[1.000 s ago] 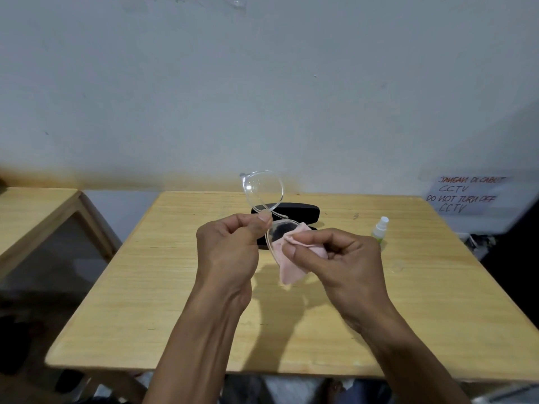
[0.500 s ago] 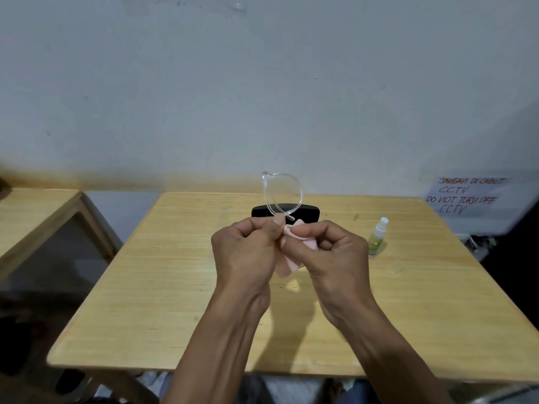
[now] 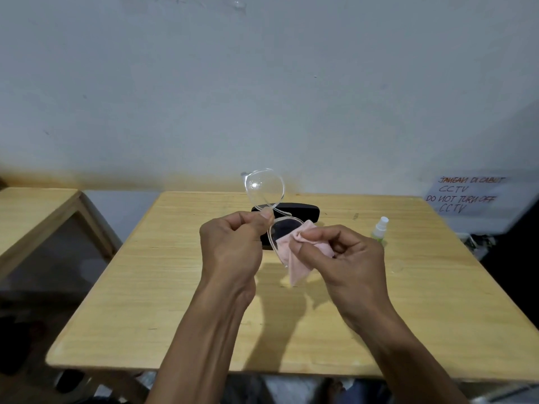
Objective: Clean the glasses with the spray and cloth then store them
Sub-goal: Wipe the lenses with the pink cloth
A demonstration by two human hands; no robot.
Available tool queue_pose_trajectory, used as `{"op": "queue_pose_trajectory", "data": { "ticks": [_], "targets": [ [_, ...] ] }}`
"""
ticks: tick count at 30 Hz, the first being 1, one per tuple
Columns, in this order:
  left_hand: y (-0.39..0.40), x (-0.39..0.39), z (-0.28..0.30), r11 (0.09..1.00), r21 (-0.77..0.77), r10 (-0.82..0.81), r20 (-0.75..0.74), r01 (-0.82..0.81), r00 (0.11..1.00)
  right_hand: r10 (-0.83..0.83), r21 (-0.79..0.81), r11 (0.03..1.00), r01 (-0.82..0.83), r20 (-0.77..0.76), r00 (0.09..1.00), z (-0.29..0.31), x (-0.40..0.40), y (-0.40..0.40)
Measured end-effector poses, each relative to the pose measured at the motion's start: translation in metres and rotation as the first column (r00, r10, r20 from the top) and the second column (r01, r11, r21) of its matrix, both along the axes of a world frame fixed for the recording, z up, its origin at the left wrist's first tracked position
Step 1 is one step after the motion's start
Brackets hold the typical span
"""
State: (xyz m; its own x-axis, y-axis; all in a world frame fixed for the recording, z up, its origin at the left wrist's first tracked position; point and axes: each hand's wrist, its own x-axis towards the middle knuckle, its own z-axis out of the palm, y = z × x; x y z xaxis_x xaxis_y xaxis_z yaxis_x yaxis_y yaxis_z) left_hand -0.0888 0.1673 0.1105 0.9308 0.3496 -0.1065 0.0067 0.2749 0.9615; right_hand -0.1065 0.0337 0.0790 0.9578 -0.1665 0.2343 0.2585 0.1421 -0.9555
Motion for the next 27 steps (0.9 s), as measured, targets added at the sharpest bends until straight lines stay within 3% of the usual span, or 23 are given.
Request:
{"op": "queue_pose_trajectory", "data": {
  "ticks": [5,14,22,27],
  "targets": [
    [-0.008,-0.004,-0.003,0.999,0.022,-0.031,0.003,0.03,1.0,-0.032,0.116,0.993,0.037,-0.042,0.999,0.009,0.01,0.001],
    [-0.017,-0.008,0.003,0.994,-0.112,0.016,0.032,-0.012,0.999,-0.026,0.001,1.0,0.026,-0.028,0.999,0.002,0.008,0.017],
    [-0.002,-0.001,-0.001,0.996,-0.083,0.023,0.019,-0.022,1.0,0.061,-0.065,0.996,-0.067,-0.082,0.995,-0.008,-0.001,0.005],
    [-0.003,0.0,-0.002,1.0,-0.01,-0.02,0.025,0.02,0.999,0.024,0.015,1.0,-0.023,-0.079,0.997,-0.003,0.0,-0.002]
  ]
}}
